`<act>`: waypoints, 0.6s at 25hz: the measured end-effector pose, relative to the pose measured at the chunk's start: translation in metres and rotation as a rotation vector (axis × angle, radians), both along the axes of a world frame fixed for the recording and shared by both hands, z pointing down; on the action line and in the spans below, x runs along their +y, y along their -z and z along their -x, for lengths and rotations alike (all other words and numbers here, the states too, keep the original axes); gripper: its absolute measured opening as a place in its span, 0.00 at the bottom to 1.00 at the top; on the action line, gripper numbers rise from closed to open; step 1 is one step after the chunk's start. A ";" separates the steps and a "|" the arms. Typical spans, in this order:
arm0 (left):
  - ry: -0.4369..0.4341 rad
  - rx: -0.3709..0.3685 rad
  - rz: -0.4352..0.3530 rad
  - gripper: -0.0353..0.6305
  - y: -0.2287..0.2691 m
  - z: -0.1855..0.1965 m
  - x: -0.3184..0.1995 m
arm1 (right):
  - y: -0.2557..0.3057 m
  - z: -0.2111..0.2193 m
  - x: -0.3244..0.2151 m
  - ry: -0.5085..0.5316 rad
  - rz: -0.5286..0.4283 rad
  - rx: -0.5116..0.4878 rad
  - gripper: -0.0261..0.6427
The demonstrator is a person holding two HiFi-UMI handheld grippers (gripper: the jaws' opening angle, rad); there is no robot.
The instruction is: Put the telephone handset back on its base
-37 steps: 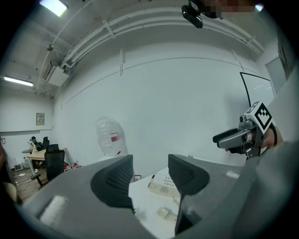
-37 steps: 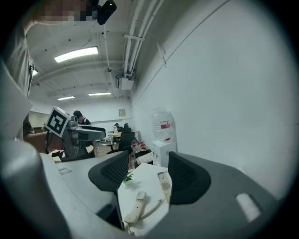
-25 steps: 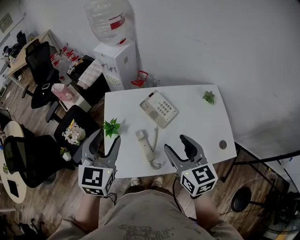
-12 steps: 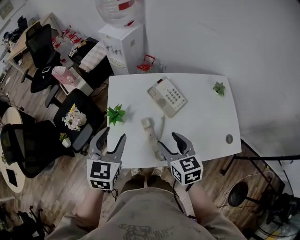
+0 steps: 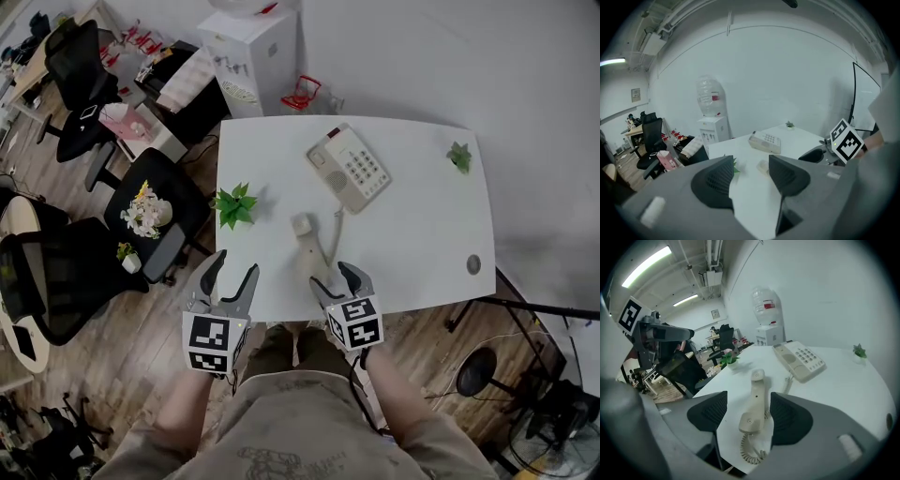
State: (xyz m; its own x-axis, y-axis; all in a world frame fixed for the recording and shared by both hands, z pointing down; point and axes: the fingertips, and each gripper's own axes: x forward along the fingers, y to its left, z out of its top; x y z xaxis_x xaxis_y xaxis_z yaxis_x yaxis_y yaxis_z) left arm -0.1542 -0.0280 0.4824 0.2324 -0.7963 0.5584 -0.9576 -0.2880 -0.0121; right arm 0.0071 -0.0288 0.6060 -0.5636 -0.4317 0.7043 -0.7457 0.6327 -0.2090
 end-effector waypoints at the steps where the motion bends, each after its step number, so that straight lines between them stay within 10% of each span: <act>1: 0.001 0.002 0.012 0.40 -0.005 0.001 0.001 | -0.008 0.001 0.001 0.000 0.012 0.009 0.50; 15: 0.003 0.043 0.145 0.40 -0.060 0.005 0.016 | -0.079 0.008 0.016 0.035 0.112 0.134 0.53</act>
State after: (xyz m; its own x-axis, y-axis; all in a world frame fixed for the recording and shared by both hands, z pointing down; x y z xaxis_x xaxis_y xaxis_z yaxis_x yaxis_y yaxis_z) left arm -0.1595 -0.0119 0.5420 0.2564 -0.7086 0.6573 -0.9571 -0.2810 0.0705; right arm -0.0007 -0.0127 0.6849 -0.4750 -0.3281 0.8165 -0.7495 0.6371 -0.1799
